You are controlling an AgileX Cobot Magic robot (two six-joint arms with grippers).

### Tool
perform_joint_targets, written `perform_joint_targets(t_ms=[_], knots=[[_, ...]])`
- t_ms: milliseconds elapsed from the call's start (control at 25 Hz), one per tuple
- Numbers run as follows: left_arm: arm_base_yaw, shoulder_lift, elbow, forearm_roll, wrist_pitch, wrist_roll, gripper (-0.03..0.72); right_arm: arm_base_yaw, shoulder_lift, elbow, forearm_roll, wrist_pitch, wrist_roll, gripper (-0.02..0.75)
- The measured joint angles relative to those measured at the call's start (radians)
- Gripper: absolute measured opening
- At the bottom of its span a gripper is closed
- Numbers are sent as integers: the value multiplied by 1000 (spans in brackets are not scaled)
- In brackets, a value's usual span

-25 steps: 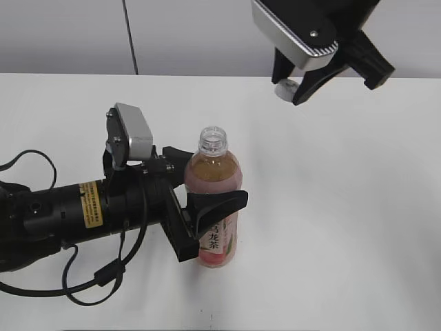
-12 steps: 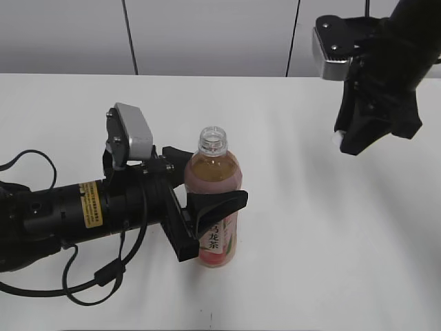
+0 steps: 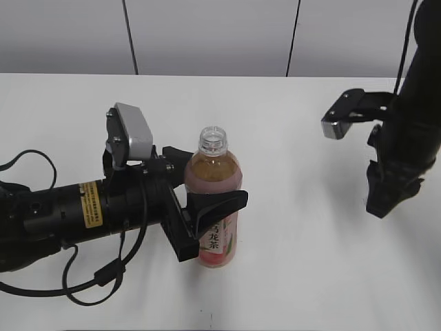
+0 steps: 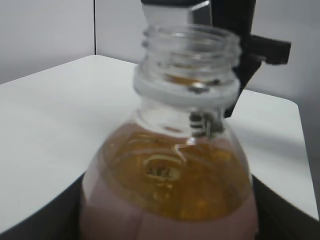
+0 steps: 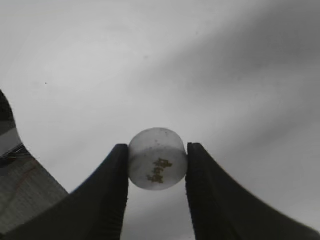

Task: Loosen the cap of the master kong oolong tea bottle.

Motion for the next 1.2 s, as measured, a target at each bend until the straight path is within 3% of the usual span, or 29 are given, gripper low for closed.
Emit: perform_joint_targets(t_ms=[160,240,400,680,1000,1200], knots=[[0,0,0,0,0,0,460,0,0,134,-137,-189,257,271],[0,0,0,0,0,0,460,0,0,177,-226,-292,477,271],[0,0,0,0,0,0,460,-2,0,190,-322,-347,693,288],[0,0,0,0,0,0,460,-2,0,190,-251,-344,728,515],[0,0,0,0,0,0,460,-2,-46,187,-236,-184,801,544],[0,0,0,0,0,0,460,-2,-266,196,-188,-6,807,544]])
